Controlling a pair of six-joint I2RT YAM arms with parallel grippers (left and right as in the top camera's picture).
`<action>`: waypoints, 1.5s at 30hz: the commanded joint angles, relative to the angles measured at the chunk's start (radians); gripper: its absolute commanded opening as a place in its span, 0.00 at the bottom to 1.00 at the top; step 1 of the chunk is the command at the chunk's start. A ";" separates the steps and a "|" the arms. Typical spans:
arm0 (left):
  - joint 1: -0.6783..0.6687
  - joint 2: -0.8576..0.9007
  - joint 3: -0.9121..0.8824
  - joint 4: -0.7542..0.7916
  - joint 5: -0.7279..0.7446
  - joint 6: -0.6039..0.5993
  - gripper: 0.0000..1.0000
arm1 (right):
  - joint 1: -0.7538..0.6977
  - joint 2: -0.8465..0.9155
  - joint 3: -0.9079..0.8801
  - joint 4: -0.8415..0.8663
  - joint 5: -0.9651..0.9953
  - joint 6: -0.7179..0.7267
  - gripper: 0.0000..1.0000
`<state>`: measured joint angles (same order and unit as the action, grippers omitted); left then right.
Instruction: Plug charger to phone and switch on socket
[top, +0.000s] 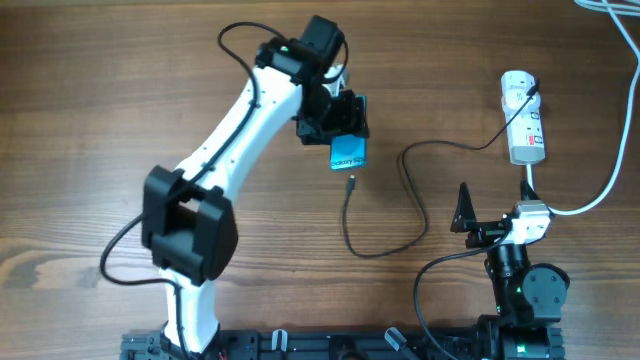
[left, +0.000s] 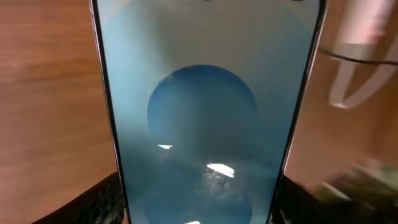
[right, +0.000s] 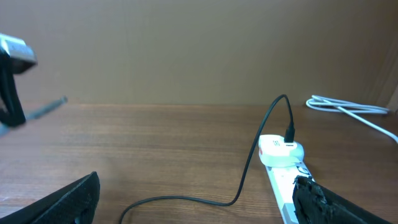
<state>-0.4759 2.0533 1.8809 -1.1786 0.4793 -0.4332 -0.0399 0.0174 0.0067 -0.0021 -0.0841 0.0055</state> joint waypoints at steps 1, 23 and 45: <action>0.073 -0.066 0.024 0.000 0.310 -0.025 0.68 | 0.005 -0.007 -0.001 0.003 0.013 -0.005 1.00; 0.402 -0.068 0.024 0.000 0.978 -0.107 0.66 | 0.005 -0.007 -0.001 0.003 0.013 -0.005 1.00; 0.414 -0.068 0.024 0.000 1.050 -0.474 0.59 | 0.005 -0.007 -0.001 0.003 0.013 -0.005 1.00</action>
<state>-0.0681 2.0247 1.8809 -1.1786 1.4689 -0.8562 -0.0399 0.0174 0.0067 -0.0021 -0.0841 0.0055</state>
